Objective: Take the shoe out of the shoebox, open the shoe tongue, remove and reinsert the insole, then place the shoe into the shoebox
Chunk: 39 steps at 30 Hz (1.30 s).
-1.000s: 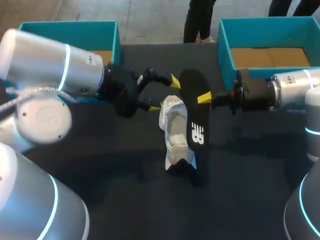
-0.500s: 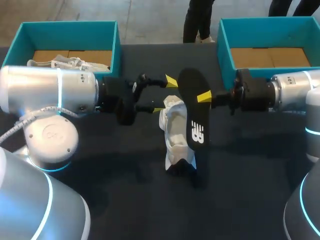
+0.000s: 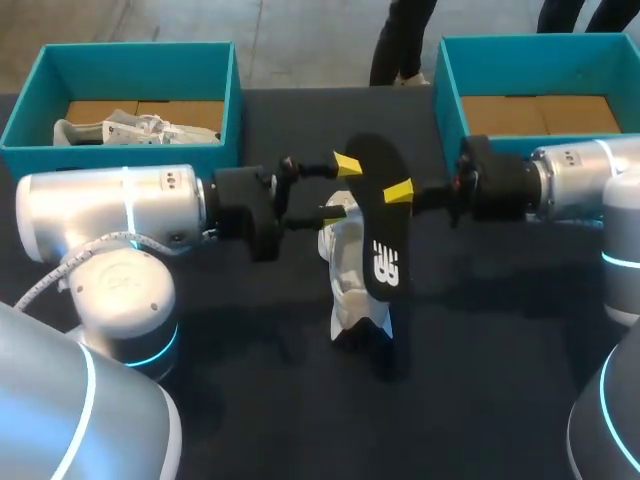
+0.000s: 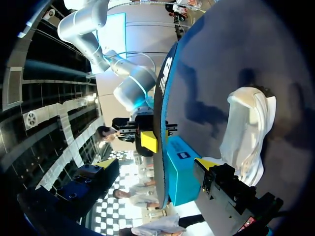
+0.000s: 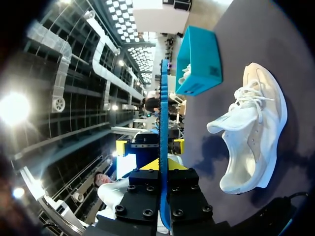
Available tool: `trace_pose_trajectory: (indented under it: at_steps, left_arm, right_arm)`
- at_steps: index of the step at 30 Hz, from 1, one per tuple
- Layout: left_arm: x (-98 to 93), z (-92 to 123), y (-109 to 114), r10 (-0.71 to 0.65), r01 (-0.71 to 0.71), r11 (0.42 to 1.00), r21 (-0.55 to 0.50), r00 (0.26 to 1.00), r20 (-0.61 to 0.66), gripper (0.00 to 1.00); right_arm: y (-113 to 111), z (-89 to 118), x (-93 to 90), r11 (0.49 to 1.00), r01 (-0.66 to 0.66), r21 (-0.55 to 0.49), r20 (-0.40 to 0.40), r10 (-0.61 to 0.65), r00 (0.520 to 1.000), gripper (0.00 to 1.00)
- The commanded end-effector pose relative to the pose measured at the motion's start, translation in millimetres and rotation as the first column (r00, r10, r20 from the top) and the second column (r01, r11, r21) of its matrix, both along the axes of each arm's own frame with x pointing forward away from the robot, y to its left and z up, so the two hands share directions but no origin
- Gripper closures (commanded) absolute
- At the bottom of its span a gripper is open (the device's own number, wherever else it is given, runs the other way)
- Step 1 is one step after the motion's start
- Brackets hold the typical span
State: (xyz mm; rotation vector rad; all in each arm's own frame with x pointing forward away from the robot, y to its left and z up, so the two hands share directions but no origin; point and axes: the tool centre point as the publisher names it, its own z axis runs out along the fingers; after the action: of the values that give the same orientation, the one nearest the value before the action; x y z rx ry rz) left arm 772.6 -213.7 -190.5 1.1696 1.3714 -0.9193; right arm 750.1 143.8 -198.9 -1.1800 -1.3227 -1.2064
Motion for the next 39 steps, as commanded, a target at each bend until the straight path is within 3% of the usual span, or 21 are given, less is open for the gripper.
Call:
trace_pose_trajectory:
  at_steps: [1, 12, 19, 30, 34, 37, 39]
  left_arm:
    - [1.6, -2.6, -5.2, 0.003, -0.003, 0.999, -0.045, 1.0, 0.015, 0.0]
    - [4.3, -1.4, -7.9, 0.02, -0.019, 0.997, -0.071, 1.0, 0.011, 0.0]
    - [5.5, 0.4, -10.0, 0.028, -0.027, 0.996, -0.088, 1.0, 0.012, 0.07]
    - [7.0, 0.7, -12.0, 0.037, -0.036, 0.995, -0.094, 0.999, 0.009, 0.23]
    - [7.4, 0.3, -14.9, 0.032, -0.032, 0.995, -0.095, 0.999, 0.007, 0.33]
    - [7.9, 1.5, -17.1, 0.028, -0.027, 0.995, -0.099, 1.0, 0.002, 0.49]
    - [7.9, 1.8, -17.7, 0.025, -0.025, 0.995, -0.101, 1.0, 0.0, 0.51]
  right_arm:
    - [6.8, 3.4, -0.3, 1.0, -0.015, -0.003, -0.003, 0.015, 1.0, 1.0]
    - [12.2, 4.6, -8.9, 1.0, -0.024, 0.004, -0.01, 0.024, 1.0, 1.0]
    - [14.8, 6.6, -12.1, 1.0, -0.027, 0.003, -0.008, 0.027, 1.0, 1.0]
    - [19.7, 6.8, -12.3, 0.999, -0.042, 0.009, -0.007, 0.042, 0.999, 1.0]
    - [21.8, 7.6, -12.1, 0.999, -0.047, 0.009, -0.005, 0.047, 0.999, 1.0]
    - [24.0, 8.2, -12.1, 0.998, -0.058, 0.01, -0.003, 0.058, 0.998, 1.0]
    - [25.7, 8.6, -12.5, 0.998, -0.064, 0.01, -0.001, 0.064, 0.998, 1.0]
